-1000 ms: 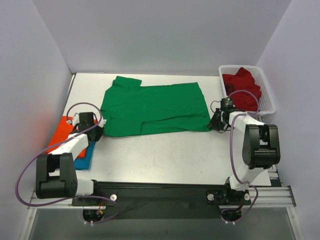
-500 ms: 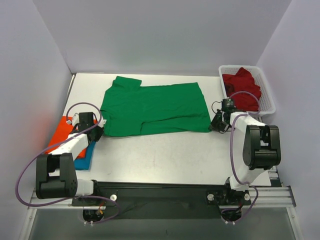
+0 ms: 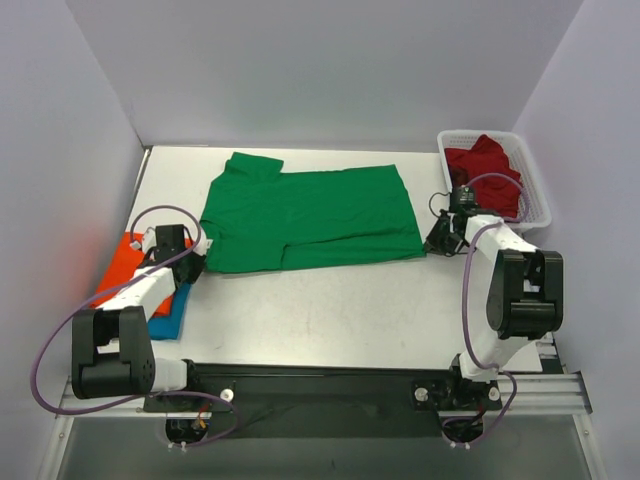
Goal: Fold and stack the t-shirts
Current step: Fold the flattened tshirt in 1/3 of the way
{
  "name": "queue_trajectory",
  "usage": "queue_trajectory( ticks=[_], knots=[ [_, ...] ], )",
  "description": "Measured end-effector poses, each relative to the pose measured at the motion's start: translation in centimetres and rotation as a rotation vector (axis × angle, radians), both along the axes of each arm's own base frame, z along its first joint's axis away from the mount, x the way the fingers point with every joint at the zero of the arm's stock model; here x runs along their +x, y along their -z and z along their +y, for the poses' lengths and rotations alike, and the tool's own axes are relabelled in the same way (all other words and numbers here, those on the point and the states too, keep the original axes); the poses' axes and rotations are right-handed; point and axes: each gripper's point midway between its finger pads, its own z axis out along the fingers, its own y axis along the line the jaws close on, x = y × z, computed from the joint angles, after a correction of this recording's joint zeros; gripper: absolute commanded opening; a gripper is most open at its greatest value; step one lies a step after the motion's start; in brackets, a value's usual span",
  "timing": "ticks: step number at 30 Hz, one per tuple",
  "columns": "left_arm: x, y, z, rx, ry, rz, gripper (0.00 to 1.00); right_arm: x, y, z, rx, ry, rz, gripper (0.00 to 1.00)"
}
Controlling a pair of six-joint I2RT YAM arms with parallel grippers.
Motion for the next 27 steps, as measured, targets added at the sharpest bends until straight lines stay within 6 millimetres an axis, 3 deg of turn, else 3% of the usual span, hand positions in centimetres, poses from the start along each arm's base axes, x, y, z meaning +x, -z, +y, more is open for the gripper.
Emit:
queue_trajectory(
  ticks=[3, 6, 7, 10, 16, 22, 27],
  knots=[
    [0.0, -0.1, 0.0, -0.001, 0.001, -0.002, 0.00, 0.5, -0.4, -0.1, -0.007, 0.000, -0.006, 0.00],
    [0.0, -0.1, -0.1, -0.004, 0.003, -0.003, 0.00, 0.7, -0.2, -0.2, -0.010, -0.001, 0.002, 0.11],
    [0.0, -0.1, -0.1, -0.005, 0.004, -0.003, 0.00, 0.7, 0.0, -0.2, -0.013, -0.001, 0.008, 0.21],
    [0.0, -0.1, -0.1, -0.006, 0.004, -0.003, 0.00, 0.3, 0.6, -0.4, -0.034, -0.008, 0.034, 0.34],
    [0.0, -0.1, -0.1, -0.009, 0.005, -0.003, 0.00, 0.9, -0.1, -0.4, -0.093, -0.022, 0.020, 0.37],
    [0.1, -0.1, -0.1, -0.013, 0.005, -0.005, 0.00, 4.5, -2.8, 1.7, -0.127, -0.078, -0.070, 0.36],
    [0.1, -0.2, -0.3, -0.021, 0.010, -0.008, 0.00, 6.0, -1.1, 2.4, -0.130, -0.098, -0.042, 0.36]
  ],
)
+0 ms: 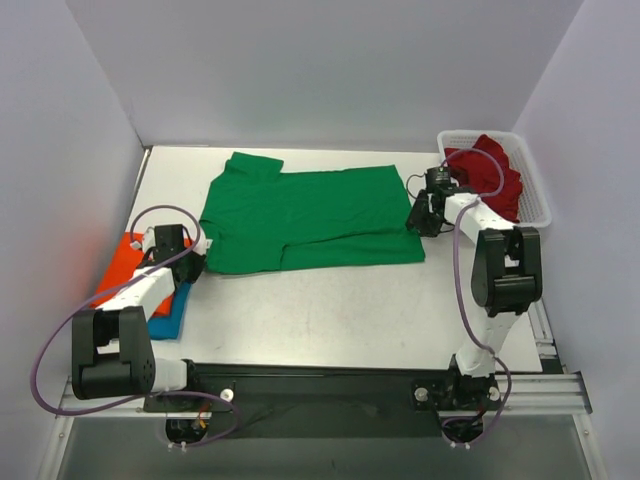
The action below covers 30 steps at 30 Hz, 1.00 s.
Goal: Fold and stack the t-shirts
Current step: Fold the flattened tshirt in 1/3 of the way
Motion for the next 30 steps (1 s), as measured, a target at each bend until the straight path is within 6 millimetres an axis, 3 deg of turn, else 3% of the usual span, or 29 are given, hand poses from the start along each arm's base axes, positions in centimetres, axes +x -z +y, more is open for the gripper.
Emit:
queue_trajectory(
  ticks=[5, 17, 20, 25, 30],
  knots=[
    [0.0, 0.0, -0.1, -0.005, 0.004, -0.001, 0.00, -0.2, 2.4, -0.1, -0.007, -0.003, 0.064, 0.36],
    [0.0, 0.0, -0.1, -0.004, 0.007, 0.000, 0.00, 1.4, 3.0, 0.4, 0.008, -0.015, 0.059, 0.31],
    [0.0, 0.1, -0.1, -0.004, 0.007, 0.002, 0.00, 1.6, 3.0, 0.5, 0.011, -0.016, 0.057, 0.27],
    [0.0, 0.2, -0.1, -0.003, 0.008, 0.004, 0.00, 1.8, 3.0, 0.6, 0.015, -0.014, 0.053, 0.12],
    [0.0, 0.1, -0.1, -0.002, 0.008, 0.003, 0.00, 1.8, 2.9, 0.5, 0.017, -0.009, 0.052, 0.05]
  ],
)
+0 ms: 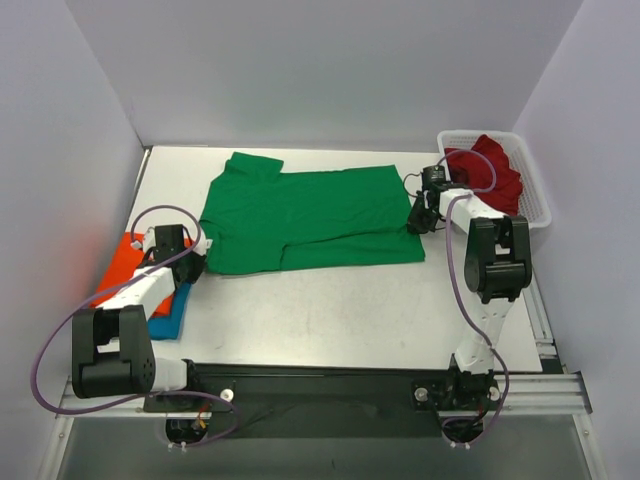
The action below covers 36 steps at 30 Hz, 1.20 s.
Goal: Fold and stack the t-shirts
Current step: Fold the flattened tshirt in 1/3 of the way
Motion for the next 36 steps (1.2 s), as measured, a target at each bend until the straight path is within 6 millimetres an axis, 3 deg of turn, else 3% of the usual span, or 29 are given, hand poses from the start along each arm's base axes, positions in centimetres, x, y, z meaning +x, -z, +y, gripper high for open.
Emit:
queue_trajectory(
  ticks=[7, 17, 19, 21, 26, 31, 36],
  knots=[
    [0.0, 0.0, 0.0, 0.004, 0.005, 0.001, 0.00, 0.4, -0.4, -0.6, 0.003, 0.018, -0.008, 0.03],
    [-0.1, 0.1, 0.0, 0.011, 0.013, 0.005, 0.00, 2.9, -2.9, -0.8, 0.031, 0.030, -0.080, 0.04],
    [-0.1, 0.1, 0.0, 0.011, 0.014, 0.005, 0.00, 3.4, -3.0, -0.7, 0.036, 0.028, -0.088, 0.06],
    [-0.1, 0.1, 0.0, 0.011, 0.014, 0.005, 0.00, 3.5, -2.7, -0.6, 0.038, 0.028, -0.082, 0.15],
    [-0.1, 0.1, 0.0, 0.011, 0.014, 0.005, 0.00, 2.9, -1.8, -0.7, 0.036, 0.031, -0.047, 0.45],
    [-0.1, 0.1, 0.0, 0.012, 0.015, 0.006, 0.00, 0.4, -1.5, -1.1, 0.033, 0.040, -0.011, 0.51],
    [-0.1, 0.1, 0.0, 0.012, 0.015, 0.005, 0.00, -2.4, -3.5, -1.9, 0.031, 0.065, -0.029, 0.52]
  ],
)
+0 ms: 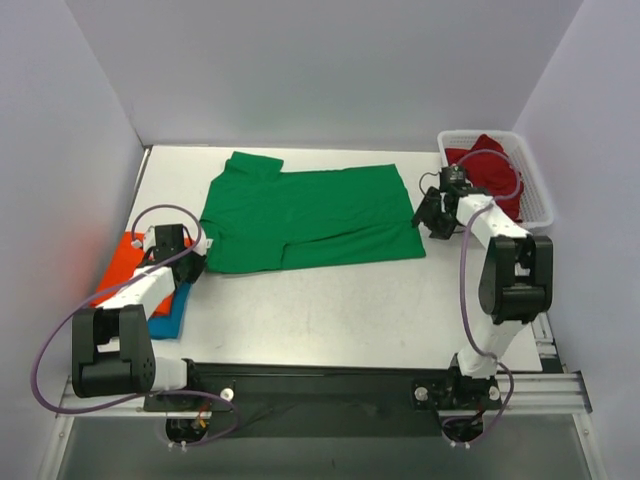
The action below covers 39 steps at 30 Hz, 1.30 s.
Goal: Fold and stack the t-shirts
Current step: Fold the flattened tshirt in 1/3 of the way
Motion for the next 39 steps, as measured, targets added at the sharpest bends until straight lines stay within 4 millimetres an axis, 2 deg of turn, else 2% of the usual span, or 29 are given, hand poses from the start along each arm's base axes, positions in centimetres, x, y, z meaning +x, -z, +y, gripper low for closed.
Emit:
queue_trajectory(
  ticks=[3, 5, 12, 17, 19, 22, 27, 28, 31, 35, 39],
  knots=[
    [0.0, 0.0, 0.0, 0.000, 0.000, 0.000, 0.00, -1.5, -1.0, -0.4, 0.005, 0.022, -0.024, 0.52],
    [0.0, 0.0, 0.0, 0.000, 0.000, 0.000, 0.00, -2.5, -0.9, -0.5, 0.009, 0.031, -0.025, 0.51],
    [0.0, 0.0, 0.0, 0.000, 0.000, 0.000, 0.00, -5.9, 2.4, -0.5, 0.027, 0.054, 0.052, 0.51],
    [0.0, 0.0, 0.0, 0.000, 0.000, 0.000, 0.00, -5.6, 2.7, -0.2, 0.043, 0.061, 0.037, 0.50],
    [0.0, 0.0, 0.0, 0.000, 0.000, 0.000, 0.00, -5.2, 2.7, -0.1, 0.050, 0.065, 0.022, 0.45],
    [0.0, 0.0, 0.0, 0.000, 0.000, 0.000, 0.00, -4.9, 3.3, 0.2, 0.054, 0.064, 0.026, 0.32],
    [-0.2, 0.2, 0.0, 0.000, 0.000, 0.004, 0.00, -4.6, 3.9, 0.5, 0.052, 0.060, 0.024, 0.23],
    [-0.2, 0.3, 0.0, 0.000, 0.000, 0.006, 0.00, -4.6, 3.9, 0.5, 0.052, 0.060, 0.024, 0.14],
    [-0.4, 0.3, 0.0, 0.000, 0.000, 0.007, 0.00, -4.5, 3.9, 0.6, 0.052, 0.057, 0.019, 0.00],
    [-0.4, -0.5, 0.1, 0.004, -0.003, -0.014, 0.00, -4.7, 3.7, 0.5, 0.047, 0.056, 0.020, 0.00],
    [-1.1, -1.3, 0.4, 0.019, -0.015, -0.016, 0.00, -6.4, 2.8, 0.3, 0.047, 0.057, 0.012, 0.00]
  ],
)
